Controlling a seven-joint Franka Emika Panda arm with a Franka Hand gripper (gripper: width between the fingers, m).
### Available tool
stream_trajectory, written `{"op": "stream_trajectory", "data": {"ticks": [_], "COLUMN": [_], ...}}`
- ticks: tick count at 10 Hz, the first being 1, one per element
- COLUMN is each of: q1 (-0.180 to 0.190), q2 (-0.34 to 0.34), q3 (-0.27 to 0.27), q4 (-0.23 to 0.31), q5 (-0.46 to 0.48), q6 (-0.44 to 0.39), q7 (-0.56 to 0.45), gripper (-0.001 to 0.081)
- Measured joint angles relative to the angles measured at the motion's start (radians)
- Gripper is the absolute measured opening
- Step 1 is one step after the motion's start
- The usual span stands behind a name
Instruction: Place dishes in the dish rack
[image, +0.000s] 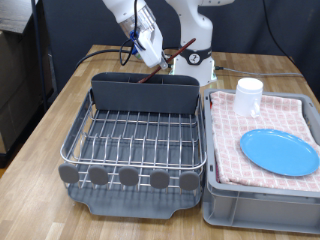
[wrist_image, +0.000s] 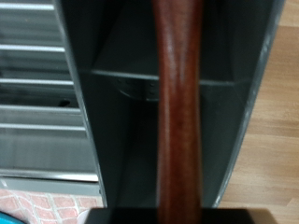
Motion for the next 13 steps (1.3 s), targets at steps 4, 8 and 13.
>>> {"op": "stream_trajectory", "data": {"ticks": [4,8,13], "q1": [-0.016,-0.057,-0.07], "q2": [0.003,-0.017,-0.12], "q3": [0.074,0.252,0.412], "q4": [-0.004,-0.01,0.03], "q5": [-0.084,-0.242,-0.315], "q6": [0.064,0.128,0.036], "q7": [0.07,0.283,0.424], "gripper": [0.039,0.0746,0.0803]}}
